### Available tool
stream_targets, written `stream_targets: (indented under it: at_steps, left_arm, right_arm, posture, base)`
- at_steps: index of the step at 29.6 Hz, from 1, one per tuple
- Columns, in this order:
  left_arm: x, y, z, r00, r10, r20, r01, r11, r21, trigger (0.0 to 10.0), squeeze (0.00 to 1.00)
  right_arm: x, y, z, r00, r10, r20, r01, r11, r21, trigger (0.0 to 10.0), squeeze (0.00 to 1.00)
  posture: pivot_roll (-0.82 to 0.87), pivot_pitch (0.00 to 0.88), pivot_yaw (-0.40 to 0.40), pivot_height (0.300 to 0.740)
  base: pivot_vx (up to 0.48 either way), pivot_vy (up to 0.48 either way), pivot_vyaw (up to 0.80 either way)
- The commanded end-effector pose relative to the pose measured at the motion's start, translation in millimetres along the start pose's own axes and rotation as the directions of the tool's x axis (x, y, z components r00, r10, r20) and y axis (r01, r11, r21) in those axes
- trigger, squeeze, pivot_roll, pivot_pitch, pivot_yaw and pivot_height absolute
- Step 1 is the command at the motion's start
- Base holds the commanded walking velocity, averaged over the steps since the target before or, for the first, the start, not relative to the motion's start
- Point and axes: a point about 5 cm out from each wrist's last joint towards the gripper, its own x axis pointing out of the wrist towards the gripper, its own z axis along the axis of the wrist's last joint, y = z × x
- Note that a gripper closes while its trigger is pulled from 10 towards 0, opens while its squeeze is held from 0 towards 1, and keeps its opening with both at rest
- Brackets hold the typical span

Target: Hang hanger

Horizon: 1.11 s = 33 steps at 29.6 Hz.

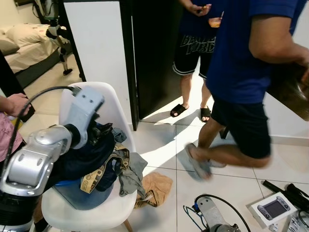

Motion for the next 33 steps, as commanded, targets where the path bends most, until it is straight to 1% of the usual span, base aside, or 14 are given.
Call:
stream_targets:
  at_steps: [1,4,8,10,12,13,15,16,18,20,22,23,26,33]
  left_arm:
    - [-4.5,11.9,7.7,0.997,0.071,0.014,-0.07,0.997,-0.035,10.0,1.0]
    - [-9.0,24.8,6.6,0.985,0.17,-0.02,-0.171,0.984,-0.056,10.0,1.0]
    - [-17.0,36.8,-19.3,0.914,0.37,-0.167,-0.391,0.912,-0.119,10.0,1.0]
    - [-19.4,35.5,-26.1,0.899,0.389,-0.202,-0.419,0.898,-0.136,10.0,1.0]
    - [-23.6,30.5,-38.7,0.865,0.425,-0.266,-0.484,0.846,-0.224,10.0,1.0]
    - [-23.6,30.5,-38.7,0.865,0.425,-0.266,-0.484,0.846,-0.224,10.0,1.0]
    - [-24.0,24.2,-44.7,0.864,0.409,-0.294,-0.489,0.821,-0.296,10.0,1.0]
    - [-23.6,16.9,-51.5,0.866,0.382,-0.322,-0.487,0.789,-0.375,10.0,0.02]
    - [-20.4,2.4,-60.7,0.885,0.305,-0.352,-0.457,0.722,-0.521,10.0,0.0]
    - [-18.7,-2.2,-62.7,0.893,0.28,-0.354,-0.441,0.703,-0.558,10.0,0.0]
    - [-13.0,-10.6,-63.7,0.907,0.241,-0.346,-0.416,0.646,-0.64,10.0,0.0]
    - [-13.0,-10.6,-63.7,0.907,0.241,-0.346,-0.416,0.646,-0.64,10.0,0.0]
    - [-8.8,-18.9,-66.3,0.911,0.203,-0.36,-0.407,0.591,-0.697,10.0,0.0]
    - [-10.9,-28.8,-74.5,0.885,0.185,-0.428,-0.456,0.539,-0.708,10.0,0.0]
  right_arm:
    - [0.2,2.1,-0.1,1.0,0.007,-0.004,-0.007,1.0,-0.006,10.0,0.0]
    - [0.2,2.0,-0.3,1.0,0.007,-0.004,-0.007,1.0,-0.007,10.0,0.0]
    - [0.1,1.9,-0.5,1.0,0.007,-0.004,-0.007,1.0,-0.008,10.0,0.0]
    - [0.1,1.8,-0.6,1.0,0.007,-0.004,-0.007,1.0,-0.009,10.0,0.0]
    - [0.1,1.6,-0.6,1.0,0.008,-0.004,-0.008,1.0,-0.009,10.0,0.0]
    - [0.1,1.6,-0.6,1.0,0.008,-0.004,-0.008,1.0,-0.009,10.0,0.0]
    - [0.1,1.5,-0.6,1.0,0.008,-0.004,-0.008,1.0,-0.009,10.0,0.0]
    - [0.1,1.4,-0.5,1.0,0.008,-0.004,-0.008,1.0,-0.01,10.0,0.0]
    - [0.1,1.3,-0.3,1.0,0.01,-0.003,-0.01,1.0,-0.012,10.0,0.0]
    - [0.1,1.2,-0.2,1.0,0.01,-0.003,-0.01,1.0,-0.013,10.0,0.0]
    - [0.1,1.1,0.1,1.0,0.01,-0.002,-0.01,1.0,-0.014,10.0,0.0]
    - [0.1,1.1,0.1,1.0,0.01,-0.002,-0.01,1.0,-0.014,10.0,0.0]
    - [0.1,1.0,0.3,1.0,0.009,-0.001,-0.009,1.0,-0.013,10.0,0.0]
    - [0.1,0.8,0.2,1.0,0.008,0.0,-0.008,1.0,-0.011,10.0,0.0]
  posture:
    - [0.01,0.006,0.016,0.74]
    - [0.01,0.006,0.016,0.74]
    - [0.01,0.008,0.018,0.74]
    - [0.01,0.01,0.017,0.74]
    - [0.02,0.011,0.015,0.74]
    - [0.02,0.011,0.015,0.74]
    - [0.02,0.012,0.014,0.74]
    - [0.02,0.012,0.013,0.74]
    - [0.02,0.013,0.009,0.74]
    - [0.02,0.013,0.009,0.74]
    - [0.02,0.013,0.009,0.74]
    - [0.02,0.013,0.009,0.74]
    - [0.02,0.012,0.012,0.74]
    - [0.02,0.013,0.011,0.74]
  base:
    - [0.0,0.0,0.0]
    - [0.0,0.0,0.0]
    - [0.0,0.0,0.0]
    - [0.0,0.0,0.0]
    - [0.0,0.0,0.0]
    - [0.0,0.0,0.0]
    - [0.0,0.0,0.0]
    - [0.0,0.0,0.0]
    - [0.0,0.0,0.0]
    - [0.0,0.0,0.0]
    - [0.0,0.0,0.0]
    - [0.0,0.0,0.0]
    - [0.0,0.0,0.0]
    - [0.0,0.0,0.0]
